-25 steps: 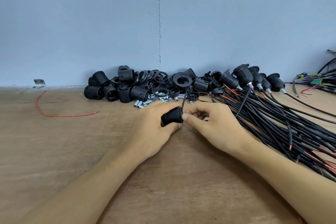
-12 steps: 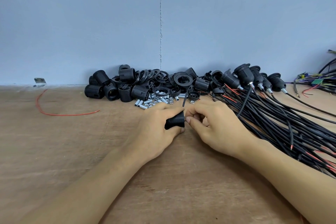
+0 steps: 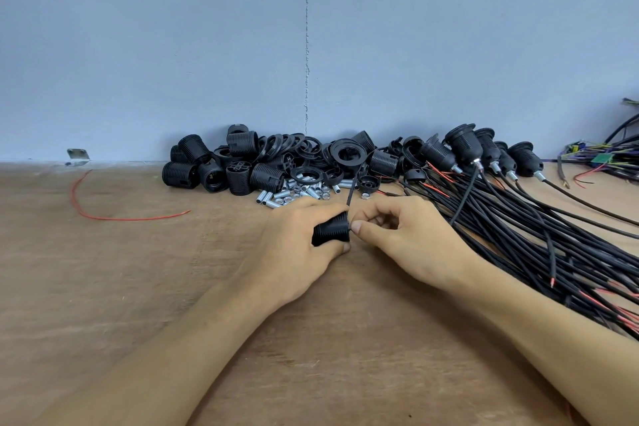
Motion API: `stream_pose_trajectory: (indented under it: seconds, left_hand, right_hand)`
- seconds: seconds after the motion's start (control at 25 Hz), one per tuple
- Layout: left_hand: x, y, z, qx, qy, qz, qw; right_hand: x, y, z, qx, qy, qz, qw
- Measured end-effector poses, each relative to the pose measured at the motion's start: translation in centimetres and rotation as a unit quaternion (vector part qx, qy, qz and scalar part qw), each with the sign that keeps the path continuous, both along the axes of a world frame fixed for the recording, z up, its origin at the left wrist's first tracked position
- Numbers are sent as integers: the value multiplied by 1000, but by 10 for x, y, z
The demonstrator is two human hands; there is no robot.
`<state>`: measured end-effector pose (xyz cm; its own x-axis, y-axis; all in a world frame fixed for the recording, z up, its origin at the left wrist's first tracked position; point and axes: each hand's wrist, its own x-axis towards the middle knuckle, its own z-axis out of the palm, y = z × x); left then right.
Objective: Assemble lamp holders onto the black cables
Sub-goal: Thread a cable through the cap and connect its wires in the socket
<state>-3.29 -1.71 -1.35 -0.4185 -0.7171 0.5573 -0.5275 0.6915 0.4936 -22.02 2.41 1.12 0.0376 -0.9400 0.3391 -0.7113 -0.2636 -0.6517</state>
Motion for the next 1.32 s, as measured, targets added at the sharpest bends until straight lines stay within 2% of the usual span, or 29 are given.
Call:
stream_pose_trajectory:
  seconds: [0.2, 0.44, 0.76, 1.0, 1.32]
  left_hand:
    - [-2, -1, -2, 42, 45, 56, 996]
    - [-3, 2, -1, 29, 47, 31, 998]
    - [-1, 4, 1, 17, 43, 23, 999]
    - [0, 4, 3, 20, 7, 7, 1000]
    - [0, 6, -1, 13, 34, -7, 999]
  right_hand:
    - [-2, 1, -3, -44, -19, -6, 999]
    - [-5, 1, -3, -93, 6, 19, 995]
    - [-6, 1, -2, -79, 2, 48, 996]
    - [-5, 3, 1, -61, 27, 57, 996]
    - [-2, 3, 4, -16, -2, 49, 999]
